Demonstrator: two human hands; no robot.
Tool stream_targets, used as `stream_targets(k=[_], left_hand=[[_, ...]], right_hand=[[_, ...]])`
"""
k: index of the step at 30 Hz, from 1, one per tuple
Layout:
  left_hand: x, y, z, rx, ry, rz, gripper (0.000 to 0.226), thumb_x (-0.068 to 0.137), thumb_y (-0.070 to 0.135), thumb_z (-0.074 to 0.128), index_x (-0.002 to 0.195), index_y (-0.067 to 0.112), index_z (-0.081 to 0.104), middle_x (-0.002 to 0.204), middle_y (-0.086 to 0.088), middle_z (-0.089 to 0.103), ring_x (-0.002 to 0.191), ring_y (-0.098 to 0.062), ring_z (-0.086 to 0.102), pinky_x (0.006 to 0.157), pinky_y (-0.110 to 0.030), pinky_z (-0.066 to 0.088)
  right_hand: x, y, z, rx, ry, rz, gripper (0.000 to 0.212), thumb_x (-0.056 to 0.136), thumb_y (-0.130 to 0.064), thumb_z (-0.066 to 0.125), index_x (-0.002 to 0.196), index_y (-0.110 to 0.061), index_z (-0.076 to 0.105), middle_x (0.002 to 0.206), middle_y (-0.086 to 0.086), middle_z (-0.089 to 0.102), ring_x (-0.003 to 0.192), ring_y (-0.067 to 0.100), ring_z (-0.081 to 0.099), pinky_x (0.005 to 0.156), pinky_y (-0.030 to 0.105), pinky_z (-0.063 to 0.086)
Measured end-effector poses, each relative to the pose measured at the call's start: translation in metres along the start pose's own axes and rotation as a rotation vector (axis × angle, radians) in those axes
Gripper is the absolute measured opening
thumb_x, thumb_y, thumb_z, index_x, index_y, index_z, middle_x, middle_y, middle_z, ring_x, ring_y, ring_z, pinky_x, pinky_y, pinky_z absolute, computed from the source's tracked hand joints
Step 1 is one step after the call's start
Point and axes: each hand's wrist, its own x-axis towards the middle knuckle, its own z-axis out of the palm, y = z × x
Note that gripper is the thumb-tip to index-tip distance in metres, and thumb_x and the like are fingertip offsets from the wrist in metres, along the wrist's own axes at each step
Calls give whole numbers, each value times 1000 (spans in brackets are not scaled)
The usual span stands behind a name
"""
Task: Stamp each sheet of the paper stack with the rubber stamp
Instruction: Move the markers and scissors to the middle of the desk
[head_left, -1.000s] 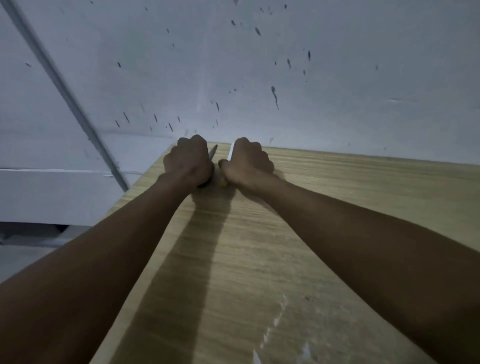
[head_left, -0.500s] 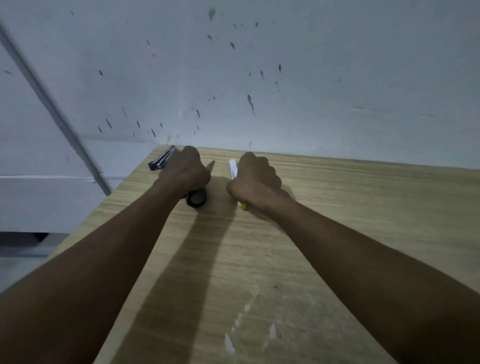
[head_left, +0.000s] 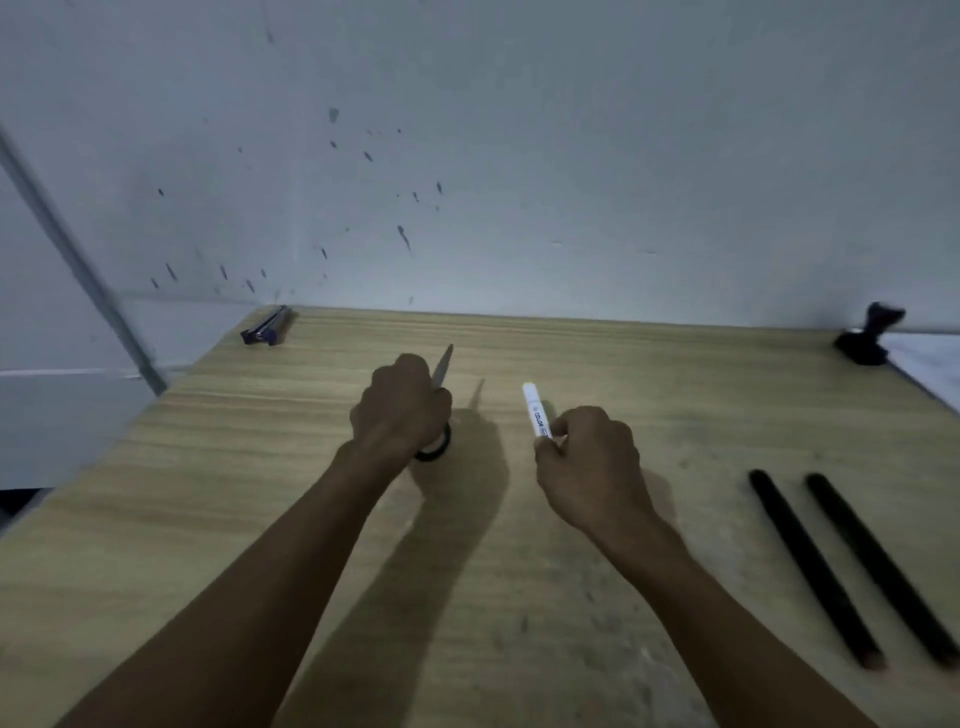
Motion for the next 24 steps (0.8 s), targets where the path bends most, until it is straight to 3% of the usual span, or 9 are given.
stream_targets(k=[3, 7, 11, 14, 24], left_hand=[[-42, 24, 20, -49, -31, 42, 22, 91, 22, 53, 89, 2, 63, 87, -12, 62, 79, -28, 62, 65, -33, 48], [-93, 52, 43, -74, -64, 87, 21, 91, 19, 52, 82, 1, 59, 86, -15, 62, 70, -26, 59, 57, -29, 42], [-131, 78, 59, 9, -73, 75, 11, 92, 23, 51, 92, 12, 50, 101, -11, 60, 89, -29, 62, 71, -34, 46], [-152, 93, 68, 91, -118, 94, 25, 88, 22, 53, 111, 12, 50, 115, -11, 54, 104, -32, 57, 83, -38, 43], [-182, 108, 79, 162, -101, 170, 25, 87, 12, 53, 112, 9, 53, 116, -13, 56, 106, -32, 56, 81, -38, 44]], right_hand=[[-32, 27, -28, -79, 60, 2, 23, 94, -30, 55, 109, -14, 60, 108, 8, 61, 99, 30, 59, 69, 30, 38], [-64, 59, -59, -232, 79, 17, 22, 96, -29, 50, 109, -14, 60, 111, 7, 62, 103, 30, 59, 68, 31, 33], [-86, 78, -76, -338, 84, 13, 17, 97, -27, 47, 96, -13, 56, 105, 7, 62, 98, 30, 60, 67, 33, 34], [-95, 87, -82, -343, 102, 5, 19, 98, -27, 46, 102, -12, 57, 106, 8, 60, 100, 30, 59, 73, 36, 45], [-102, 98, -82, -344, 97, -21, 22, 98, -28, 45, 109, -13, 57, 109, 7, 57, 102, 29, 59, 79, 37, 48]])
